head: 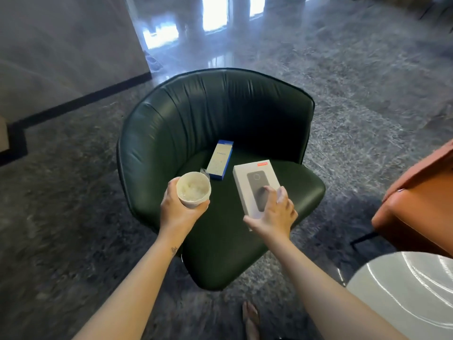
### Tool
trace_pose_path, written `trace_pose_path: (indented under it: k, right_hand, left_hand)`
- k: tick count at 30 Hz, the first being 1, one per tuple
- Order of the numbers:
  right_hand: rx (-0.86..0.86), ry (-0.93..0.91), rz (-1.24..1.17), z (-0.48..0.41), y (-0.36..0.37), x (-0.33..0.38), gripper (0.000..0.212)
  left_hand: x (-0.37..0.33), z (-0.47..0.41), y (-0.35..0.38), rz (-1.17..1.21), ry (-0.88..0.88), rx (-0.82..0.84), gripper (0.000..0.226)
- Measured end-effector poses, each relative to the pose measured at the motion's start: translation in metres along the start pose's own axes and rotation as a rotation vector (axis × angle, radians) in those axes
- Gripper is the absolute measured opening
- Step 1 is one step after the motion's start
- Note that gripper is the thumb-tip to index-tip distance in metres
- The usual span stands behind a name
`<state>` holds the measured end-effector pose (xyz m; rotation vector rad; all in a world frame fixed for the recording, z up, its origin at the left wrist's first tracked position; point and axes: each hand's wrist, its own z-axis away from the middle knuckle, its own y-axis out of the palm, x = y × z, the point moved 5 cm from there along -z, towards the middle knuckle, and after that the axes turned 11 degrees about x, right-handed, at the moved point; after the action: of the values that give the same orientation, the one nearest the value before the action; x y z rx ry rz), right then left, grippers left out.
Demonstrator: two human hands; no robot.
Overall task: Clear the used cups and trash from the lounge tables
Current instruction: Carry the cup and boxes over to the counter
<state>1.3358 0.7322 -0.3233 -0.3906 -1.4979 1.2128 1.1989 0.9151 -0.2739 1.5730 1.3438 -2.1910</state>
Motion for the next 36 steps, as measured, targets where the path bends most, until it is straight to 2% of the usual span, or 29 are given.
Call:
trace_pose_path:
  k: [10,19,23,29,36]
  right_hand:
    - [0.017,0.0,-0.029,-0.146,0.049,0.026,0.086]
    - [0.153,0.101,-0.1,-0.272,0.165,0.022,0.09]
    - [0.125,0.134,-0.049,-0.293,0.203,0.007,0.093]
    - [0.028,0.438,0.018,-0.295,0.221,-0.062,0.087]
    - [0.131,0.534,0.035,-0.289,0.251,-0.085,0.09]
  left_hand:
    - [0.023,-0.139,0.016,-0.001,-0.041,0.027,0.076]
    - [0.1,-0.233,0.077,-0.007,-0.148,0.025,0.077]
    - [0.134,-0.26,0.105,0.002,-0.187,0.016,0.076]
    - [0.16,-0.292,0.134,0.051,-0.153,0.047,0.071]
    - [0.184,-0.306,0.141,0.038,-0.186,0.049,0.073]
